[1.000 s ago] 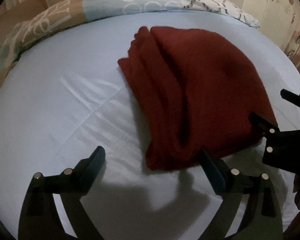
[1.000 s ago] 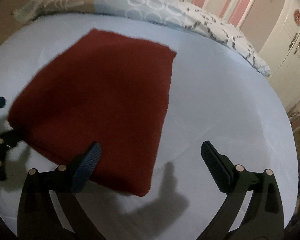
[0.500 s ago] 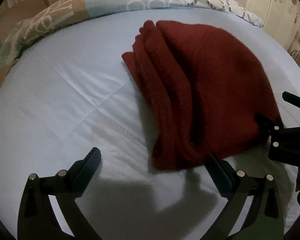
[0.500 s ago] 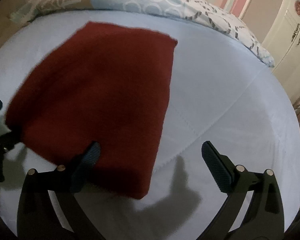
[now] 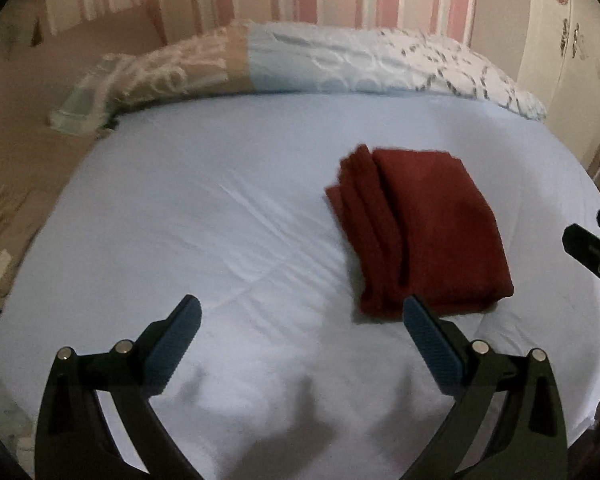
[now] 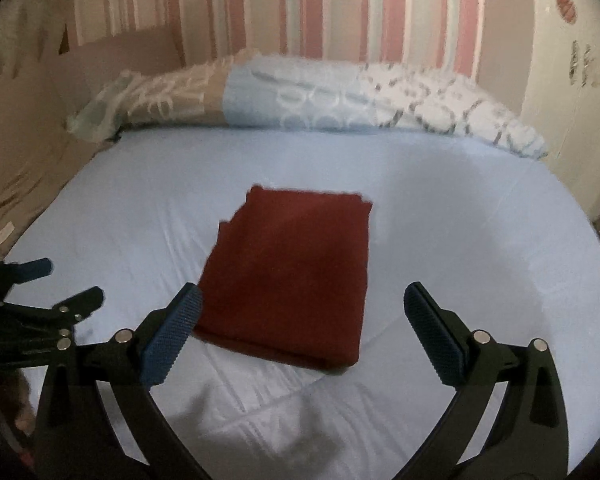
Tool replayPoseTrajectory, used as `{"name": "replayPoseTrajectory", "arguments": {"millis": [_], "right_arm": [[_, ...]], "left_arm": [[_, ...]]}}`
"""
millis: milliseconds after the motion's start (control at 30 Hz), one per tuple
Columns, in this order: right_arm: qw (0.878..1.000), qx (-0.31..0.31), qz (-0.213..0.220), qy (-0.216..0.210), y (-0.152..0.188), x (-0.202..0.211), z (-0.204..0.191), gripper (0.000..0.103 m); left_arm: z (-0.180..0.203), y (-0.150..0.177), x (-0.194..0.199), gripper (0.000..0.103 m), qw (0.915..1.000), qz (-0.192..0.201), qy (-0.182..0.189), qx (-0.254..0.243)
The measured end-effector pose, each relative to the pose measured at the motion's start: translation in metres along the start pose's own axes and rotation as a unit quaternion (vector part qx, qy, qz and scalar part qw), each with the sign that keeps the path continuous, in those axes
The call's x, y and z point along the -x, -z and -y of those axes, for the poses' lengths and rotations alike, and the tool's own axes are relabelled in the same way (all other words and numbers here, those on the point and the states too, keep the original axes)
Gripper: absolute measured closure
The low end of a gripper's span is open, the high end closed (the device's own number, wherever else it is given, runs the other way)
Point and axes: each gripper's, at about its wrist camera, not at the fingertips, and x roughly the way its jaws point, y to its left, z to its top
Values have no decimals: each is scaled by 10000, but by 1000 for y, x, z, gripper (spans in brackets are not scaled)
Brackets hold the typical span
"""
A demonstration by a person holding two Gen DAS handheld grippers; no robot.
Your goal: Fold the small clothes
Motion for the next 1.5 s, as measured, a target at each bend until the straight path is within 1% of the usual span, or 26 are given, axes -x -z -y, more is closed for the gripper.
{"name": "replayPoseTrajectory", "arguments": {"millis": [33, 100, 200, 300, 433, 567, 600, 633, 700, 800, 900, 1033, 1167, 1333, 1500], "right_arm": [[9999, -2, 138, 33, 2, 12, -5, 3], [9995, -41, 313, 93, 6, 27, -11, 3], [9989, -112, 388, 253, 14, 44, -16, 3], [9983, -328, 410, 235, 22, 63, -18, 3], [9970, -372, 543, 403, 29, 80, -22, 3], [9958, -453, 631, 493, 41, 94, -25, 3], [9952, -485, 652, 551, 45, 98, -26, 3], [9942, -535, 687, 626, 50, 102, -26, 3], [9933, -557, 790, 633, 58, 111, -26, 3], [9910, -514, 945, 791, 65, 122, -28, 3], [9893, -566, 1044, 853, 70, 135, -27, 3], [9867, -540, 1137, 1027, 74, 148, -28, 3], [9857, -462, 1173, 1119, 78, 156, -30, 3], [9864, -505, 1105, 1112, 79, 161, -30, 3], [9854, -517, 1135, 1156, 82, 168, -30, 3]], "left_arm": [[-2, 2, 12, 2, 9999, 94, -83, 16], [-3, 6, 29, 2, 9997, 224, -125, 44], [-3, 13, 53, 2, 9990, 401, -174, 64], [-2, 22, 79, 2, 9974, 646, -324, 52], [3, 32, 99, 2, 9952, 869, -447, 7], [10, 45, 114, 2, 9917, 1071, -697, -110], [11, 47, 116, 2, 9915, 1088, -704, -104], [11, 50, 119, 2, 9915, 1111, -669, -74], [10, 56, 123, 2, 9920, 1124, -567, 66], [9, 64, 127, 2, 9918, 1128, -577, 183], [13, 70, 133, 2, 9905, 1200, -647, 156], [16, 77, 137, 2, 9910, 1202, -589, 63], [18, 84, 142, 2, 9914, 1223, -463, -5], [16, 89, 149, 2, 9924, 1197, -292, 22], [13, 91, 152, 2, 9924, 1203, -263, 20]]}}
